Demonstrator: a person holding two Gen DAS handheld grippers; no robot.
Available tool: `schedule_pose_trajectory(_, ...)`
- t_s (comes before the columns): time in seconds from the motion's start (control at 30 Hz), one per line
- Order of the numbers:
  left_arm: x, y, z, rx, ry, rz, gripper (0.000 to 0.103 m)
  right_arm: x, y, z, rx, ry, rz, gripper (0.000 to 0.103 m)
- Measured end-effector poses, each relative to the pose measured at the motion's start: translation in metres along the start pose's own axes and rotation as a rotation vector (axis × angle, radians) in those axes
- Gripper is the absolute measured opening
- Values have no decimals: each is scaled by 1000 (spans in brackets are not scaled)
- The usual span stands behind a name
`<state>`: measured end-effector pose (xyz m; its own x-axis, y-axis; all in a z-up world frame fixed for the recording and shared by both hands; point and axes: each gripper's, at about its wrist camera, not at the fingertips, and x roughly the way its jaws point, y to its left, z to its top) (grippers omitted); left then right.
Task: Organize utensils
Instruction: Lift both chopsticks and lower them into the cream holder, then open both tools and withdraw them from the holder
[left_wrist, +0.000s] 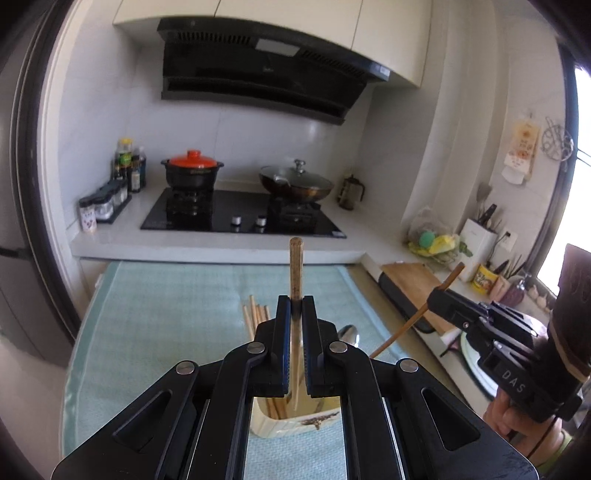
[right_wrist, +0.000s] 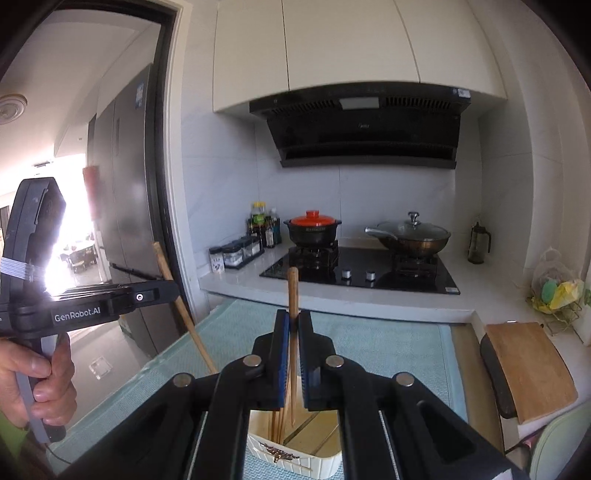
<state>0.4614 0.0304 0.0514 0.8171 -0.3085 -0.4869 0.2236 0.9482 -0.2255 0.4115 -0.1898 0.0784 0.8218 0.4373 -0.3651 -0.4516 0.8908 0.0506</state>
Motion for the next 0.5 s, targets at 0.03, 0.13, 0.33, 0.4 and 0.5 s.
schedule_pose_trajectory(0.03, 16, 4, -3, -13, 36, 2, 4, 19, -1, -2, -3, 61, 19, 5)
schedule_pose_trajectory(0.13, 57, 16, -16, -43, 135, 10, 4, 73, 0, -17, -13, 224, 57, 5)
schedule_pose_trajectory(0.33, 94, 30, -33, -73, 213, 53, 6, 148, -15, -46, 75, 355, 107, 6)
schedule_pose_trajectory(0.4, 92, 33, -34, -75, 208, 63, 22, 159, -22, -51, 108, 346, 119, 6)
schedule_pose_trajectory(0.5, 75, 32, -35, -47, 159, 100, 62, 161, -31, -54, 171, 318, 140, 23)
